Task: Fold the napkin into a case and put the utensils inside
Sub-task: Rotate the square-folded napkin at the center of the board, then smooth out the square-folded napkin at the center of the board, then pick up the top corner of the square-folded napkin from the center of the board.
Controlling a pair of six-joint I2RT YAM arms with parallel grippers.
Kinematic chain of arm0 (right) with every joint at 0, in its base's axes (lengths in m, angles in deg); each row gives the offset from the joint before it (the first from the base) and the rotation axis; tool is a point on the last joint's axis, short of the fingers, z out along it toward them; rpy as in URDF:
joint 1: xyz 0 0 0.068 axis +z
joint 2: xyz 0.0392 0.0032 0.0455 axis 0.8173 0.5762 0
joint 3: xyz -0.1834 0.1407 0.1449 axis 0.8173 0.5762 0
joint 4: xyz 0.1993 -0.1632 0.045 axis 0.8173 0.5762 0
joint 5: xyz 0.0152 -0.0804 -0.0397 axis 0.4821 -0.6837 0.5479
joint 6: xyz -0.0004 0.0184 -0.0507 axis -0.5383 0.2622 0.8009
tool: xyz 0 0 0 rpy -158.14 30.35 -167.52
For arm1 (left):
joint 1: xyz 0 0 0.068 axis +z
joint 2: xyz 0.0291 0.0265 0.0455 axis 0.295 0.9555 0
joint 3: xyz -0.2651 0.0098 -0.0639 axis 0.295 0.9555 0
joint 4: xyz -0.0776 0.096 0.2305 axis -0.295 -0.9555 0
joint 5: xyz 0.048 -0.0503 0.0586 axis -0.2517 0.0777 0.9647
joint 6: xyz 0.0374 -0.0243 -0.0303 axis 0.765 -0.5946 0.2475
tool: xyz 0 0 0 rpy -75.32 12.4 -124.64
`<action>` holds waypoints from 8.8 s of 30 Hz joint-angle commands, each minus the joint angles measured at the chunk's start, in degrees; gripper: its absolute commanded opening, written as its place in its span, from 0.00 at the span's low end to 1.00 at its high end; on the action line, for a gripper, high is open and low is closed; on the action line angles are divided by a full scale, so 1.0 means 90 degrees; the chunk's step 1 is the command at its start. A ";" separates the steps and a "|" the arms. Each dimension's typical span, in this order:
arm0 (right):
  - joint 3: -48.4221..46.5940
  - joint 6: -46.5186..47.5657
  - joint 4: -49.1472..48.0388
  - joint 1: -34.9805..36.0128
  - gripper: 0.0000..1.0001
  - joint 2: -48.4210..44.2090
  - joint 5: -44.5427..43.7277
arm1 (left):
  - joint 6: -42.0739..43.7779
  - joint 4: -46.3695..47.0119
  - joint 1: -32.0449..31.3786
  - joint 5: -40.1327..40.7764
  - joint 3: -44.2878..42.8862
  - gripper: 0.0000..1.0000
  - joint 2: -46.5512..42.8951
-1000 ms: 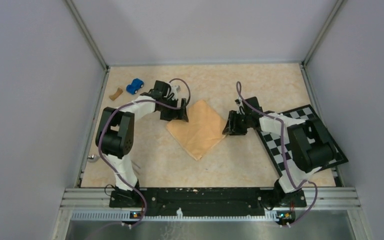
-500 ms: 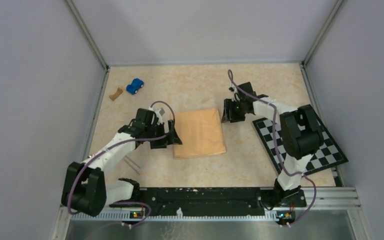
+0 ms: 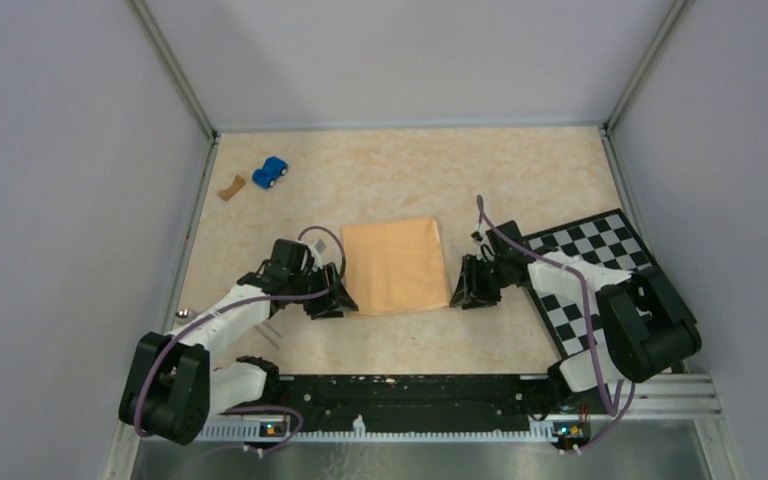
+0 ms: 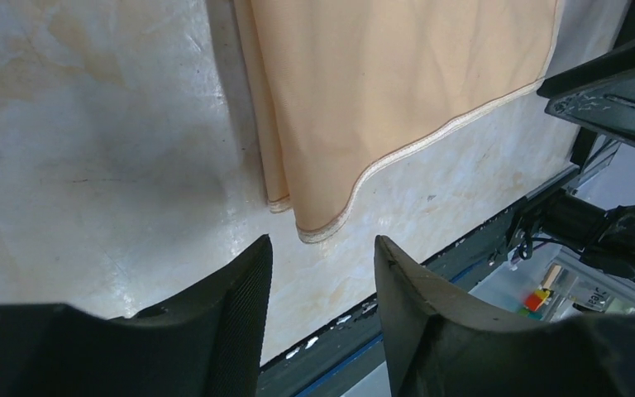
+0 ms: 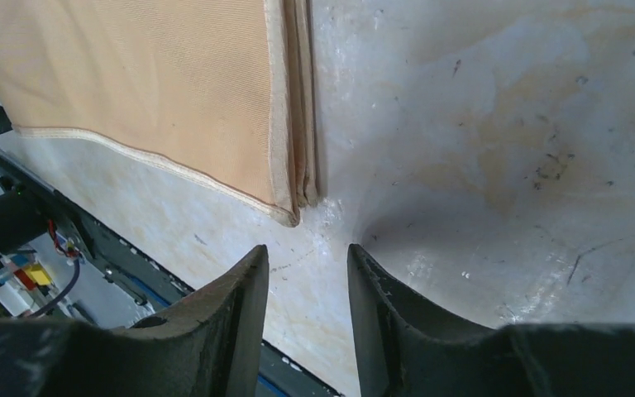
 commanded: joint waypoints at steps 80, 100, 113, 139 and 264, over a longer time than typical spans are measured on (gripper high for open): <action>-0.0221 -0.0840 -0.0755 0.0122 0.00 -0.0266 0.0286 | -0.0041 0.0761 0.0005 -0.0003 0.0256 0.08 -0.0268; 0.0022 -0.0380 -0.0828 0.0009 0.06 0.0191 0.0106 | -0.0146 0.0632 -0.0009 0.0041 0.0464 0.17 -0.0003; -0.0483 -0.0274 -0.1027 0.0212 0.29 0.0136 0.0946 | -0.0738 0.1129 -0.0051 -0.0748 -0.0014 0.19 -0.0272; -0.4628 -0.2582 -0.4338 0.1550 0.20 0.4501 0.1409 | -0.0383 0.2089 -0.0063 0.0121 0.0839 0.12 0.0940; 0.0014 -0.0462 -0.1031 -0.1069 0.34 -0.0244 0.0584 | 0.0661 0.2531 -0.0347 0.0051 -0.0703 0.77 0.2046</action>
